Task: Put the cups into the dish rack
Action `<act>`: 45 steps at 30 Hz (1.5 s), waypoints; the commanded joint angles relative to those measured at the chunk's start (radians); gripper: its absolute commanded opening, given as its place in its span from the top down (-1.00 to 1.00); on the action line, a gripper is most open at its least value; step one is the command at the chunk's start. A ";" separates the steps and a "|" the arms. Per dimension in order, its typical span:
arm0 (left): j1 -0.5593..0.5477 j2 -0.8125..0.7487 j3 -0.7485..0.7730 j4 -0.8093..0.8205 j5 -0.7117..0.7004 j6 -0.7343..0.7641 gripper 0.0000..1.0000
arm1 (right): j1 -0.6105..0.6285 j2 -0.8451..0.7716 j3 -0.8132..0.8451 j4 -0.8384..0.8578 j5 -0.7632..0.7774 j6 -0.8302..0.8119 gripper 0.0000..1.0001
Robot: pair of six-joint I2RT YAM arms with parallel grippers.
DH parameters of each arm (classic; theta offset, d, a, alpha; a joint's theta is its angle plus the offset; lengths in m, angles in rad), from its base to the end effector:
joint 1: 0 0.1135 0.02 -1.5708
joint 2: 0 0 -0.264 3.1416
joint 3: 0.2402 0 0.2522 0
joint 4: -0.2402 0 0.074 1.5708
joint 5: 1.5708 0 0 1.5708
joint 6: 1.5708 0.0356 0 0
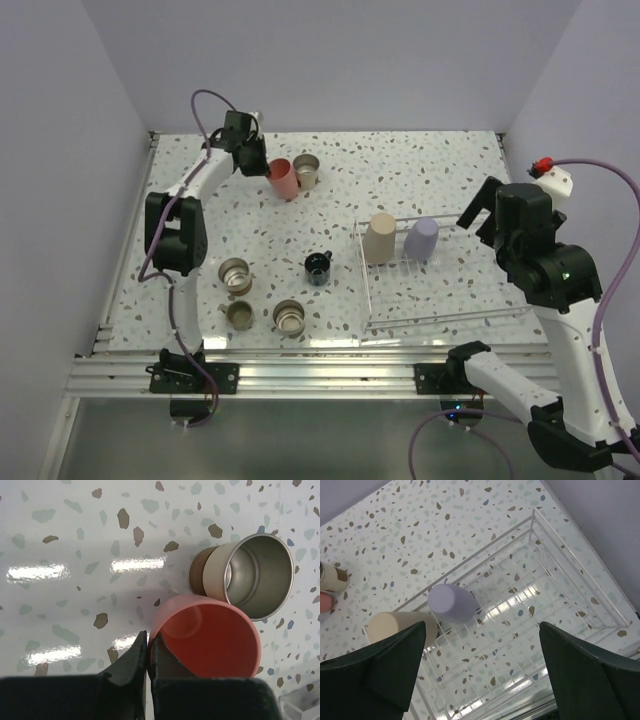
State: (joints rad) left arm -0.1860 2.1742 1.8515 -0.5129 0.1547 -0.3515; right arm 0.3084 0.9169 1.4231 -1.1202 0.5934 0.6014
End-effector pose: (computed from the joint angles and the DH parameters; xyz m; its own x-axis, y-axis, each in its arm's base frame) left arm 0.4848 -0.0968 0.2291 -0.7822 -0.1990 -0.5904 0.0160 0.9409 -0.3382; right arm 0.1291 0.0202 0.4346 -0.3486 0.3812 -0.8562 0.4622 0.8647 0.1968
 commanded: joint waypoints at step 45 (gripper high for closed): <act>-0.199 -1.111 -0.925 0.961 0.166 -0.905 1.00 | 0.205 0.223 -0.196 1.117 -0.997 0.744 -0.97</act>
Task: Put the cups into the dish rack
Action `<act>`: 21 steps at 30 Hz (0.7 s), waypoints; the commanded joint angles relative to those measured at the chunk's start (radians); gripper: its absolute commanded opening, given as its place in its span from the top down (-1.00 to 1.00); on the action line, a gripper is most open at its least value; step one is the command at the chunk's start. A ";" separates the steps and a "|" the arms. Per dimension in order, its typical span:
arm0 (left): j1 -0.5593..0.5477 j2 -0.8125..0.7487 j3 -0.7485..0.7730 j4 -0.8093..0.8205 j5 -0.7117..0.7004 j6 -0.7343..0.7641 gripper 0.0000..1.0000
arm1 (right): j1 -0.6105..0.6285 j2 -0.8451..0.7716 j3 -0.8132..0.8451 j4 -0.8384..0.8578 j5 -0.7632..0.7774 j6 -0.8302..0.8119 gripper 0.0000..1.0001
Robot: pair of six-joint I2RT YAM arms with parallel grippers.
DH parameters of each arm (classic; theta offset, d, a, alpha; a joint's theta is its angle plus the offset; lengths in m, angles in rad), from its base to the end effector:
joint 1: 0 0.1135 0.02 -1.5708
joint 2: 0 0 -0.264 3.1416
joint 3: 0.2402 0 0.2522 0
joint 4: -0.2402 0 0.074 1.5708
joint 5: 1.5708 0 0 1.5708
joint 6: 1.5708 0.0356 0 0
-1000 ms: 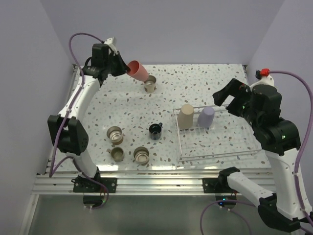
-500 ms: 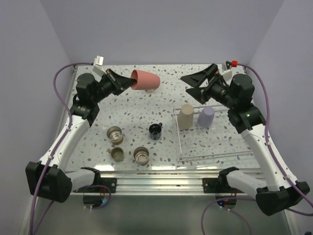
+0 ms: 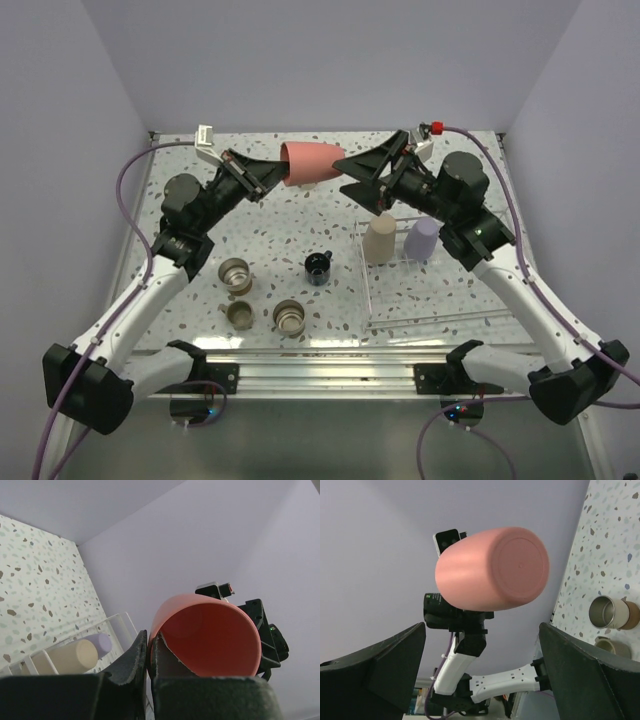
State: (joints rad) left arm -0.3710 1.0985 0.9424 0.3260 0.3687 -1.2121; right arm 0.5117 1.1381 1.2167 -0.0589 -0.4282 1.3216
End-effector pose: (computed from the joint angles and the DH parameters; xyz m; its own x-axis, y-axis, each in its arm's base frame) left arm 0.2347 -0.1051 0.3879 -0.5713 -0.7149 -0.4031 0.3825 0.2026 -0.9015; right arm 0.2152 0.1378 0.4343 -0.7782 0.5741 -0.2545 -0.2158 0.1361 0.9669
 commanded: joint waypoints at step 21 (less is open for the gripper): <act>-0.020 -0.042 -0.157 0.383 -0.071 -0.207 1.00 | 0.045 0.160 0.170 0.122 0.028 0.016 -0.90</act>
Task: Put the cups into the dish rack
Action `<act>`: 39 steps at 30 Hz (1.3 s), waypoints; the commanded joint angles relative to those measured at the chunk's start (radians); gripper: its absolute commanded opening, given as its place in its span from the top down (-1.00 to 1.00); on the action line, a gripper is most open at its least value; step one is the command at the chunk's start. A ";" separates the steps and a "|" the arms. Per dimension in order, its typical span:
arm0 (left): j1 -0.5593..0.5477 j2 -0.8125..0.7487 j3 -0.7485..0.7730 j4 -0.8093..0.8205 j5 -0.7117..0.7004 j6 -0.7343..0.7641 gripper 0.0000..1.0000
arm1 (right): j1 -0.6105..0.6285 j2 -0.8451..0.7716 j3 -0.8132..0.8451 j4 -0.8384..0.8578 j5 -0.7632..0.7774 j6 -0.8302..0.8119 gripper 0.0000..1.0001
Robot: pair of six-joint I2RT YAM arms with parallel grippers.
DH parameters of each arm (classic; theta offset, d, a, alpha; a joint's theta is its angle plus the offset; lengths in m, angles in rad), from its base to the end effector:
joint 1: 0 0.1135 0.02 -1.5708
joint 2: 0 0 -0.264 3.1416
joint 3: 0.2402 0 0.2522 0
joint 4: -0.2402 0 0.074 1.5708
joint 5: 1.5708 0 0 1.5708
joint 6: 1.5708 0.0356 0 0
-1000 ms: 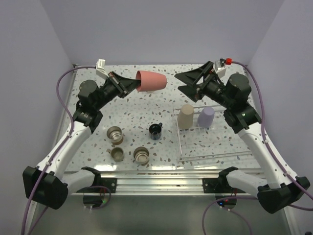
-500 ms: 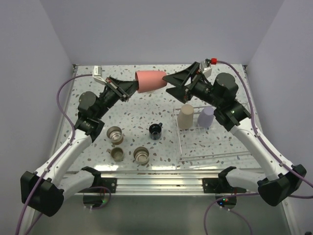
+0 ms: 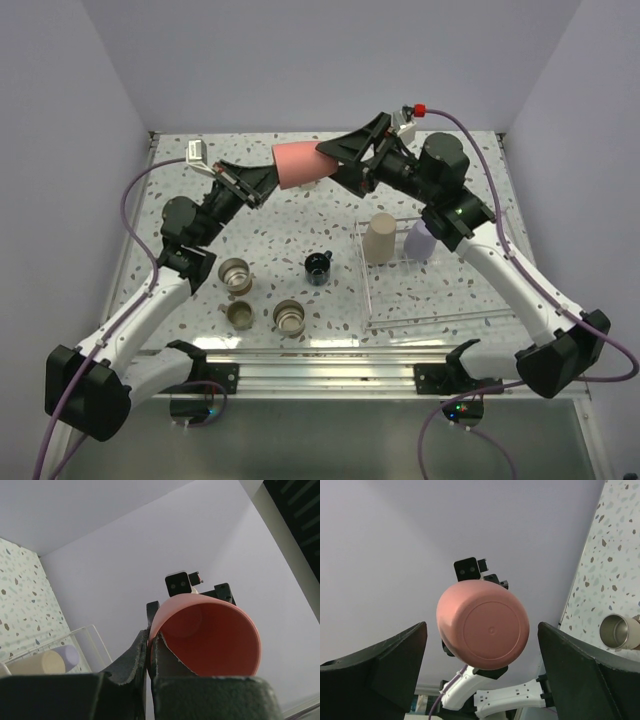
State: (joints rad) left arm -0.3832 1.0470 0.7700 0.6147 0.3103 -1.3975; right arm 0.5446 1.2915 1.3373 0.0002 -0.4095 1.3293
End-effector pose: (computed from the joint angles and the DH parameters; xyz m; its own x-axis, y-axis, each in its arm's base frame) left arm 0.2202 -0.1005 0.3686 -0.5609 -0.7852 -0.2623 0.4102 0.0117 -0.9119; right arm 0.2456 0.1653 0.4433 -0.7824 0.5675 -0.2567 -0.2332 0.1152 0.9656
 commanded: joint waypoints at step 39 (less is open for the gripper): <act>0.024 0.037 0.204 -0.564 -0.108 0.437 -0.29 | -0.186 -0.132 0.267 -0.739 0.400 -0.571 1.00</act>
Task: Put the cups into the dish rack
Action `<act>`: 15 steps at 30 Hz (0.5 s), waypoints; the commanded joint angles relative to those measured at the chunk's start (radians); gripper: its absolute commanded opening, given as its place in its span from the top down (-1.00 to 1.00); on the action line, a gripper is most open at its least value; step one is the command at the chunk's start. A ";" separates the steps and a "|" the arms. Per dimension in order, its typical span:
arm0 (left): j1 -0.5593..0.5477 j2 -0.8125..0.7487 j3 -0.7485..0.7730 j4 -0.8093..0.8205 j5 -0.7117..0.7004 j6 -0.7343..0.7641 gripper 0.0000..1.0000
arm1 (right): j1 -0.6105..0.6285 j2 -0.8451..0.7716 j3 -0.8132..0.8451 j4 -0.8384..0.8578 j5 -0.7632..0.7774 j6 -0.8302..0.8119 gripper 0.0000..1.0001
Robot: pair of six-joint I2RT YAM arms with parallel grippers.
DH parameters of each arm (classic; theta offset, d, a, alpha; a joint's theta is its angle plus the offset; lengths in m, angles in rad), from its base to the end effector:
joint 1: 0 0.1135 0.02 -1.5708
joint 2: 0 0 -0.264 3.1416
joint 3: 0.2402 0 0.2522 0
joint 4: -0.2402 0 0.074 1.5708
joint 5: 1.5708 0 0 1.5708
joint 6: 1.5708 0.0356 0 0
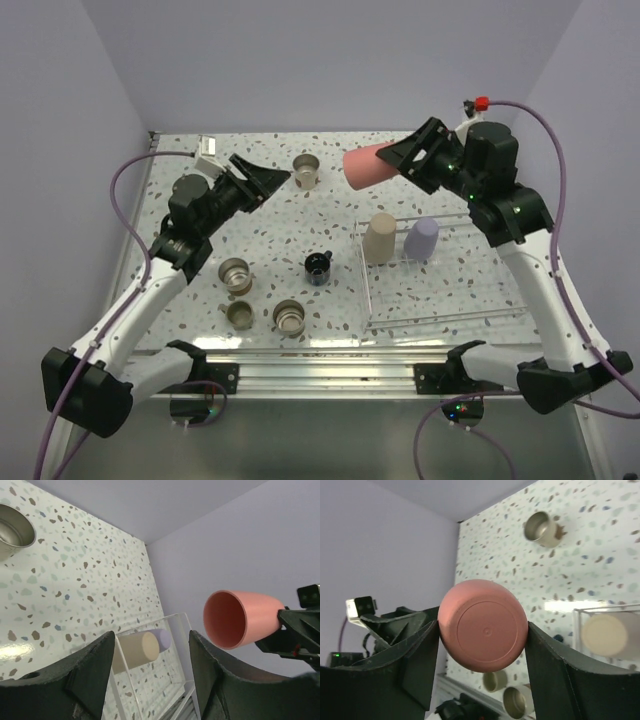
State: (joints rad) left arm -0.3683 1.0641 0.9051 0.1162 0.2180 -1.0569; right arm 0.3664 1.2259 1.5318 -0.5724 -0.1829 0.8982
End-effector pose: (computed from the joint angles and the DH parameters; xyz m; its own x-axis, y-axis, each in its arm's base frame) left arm 0.2322 -0.0979 0.3601 -0.5013 -0.7179 -0.4831 0.2371 0.4229 -0.8746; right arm 0.2324 0.0961 0.4642 -0.5569 0.6102 -0.5636 -0.1292 0.6066 0.7844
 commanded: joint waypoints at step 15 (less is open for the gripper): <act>0.016 0.230 0.251 -0.237 0.017 0.300 -0.20 | -0.041 -0.065 0.134 -0.535 0.831 -0.450 1.00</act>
State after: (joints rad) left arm -0.3599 1.2705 1.0615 -0.0628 0.2337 -0.8497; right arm 0.3389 1.1660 1.6749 -1.0309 0.4294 0.5175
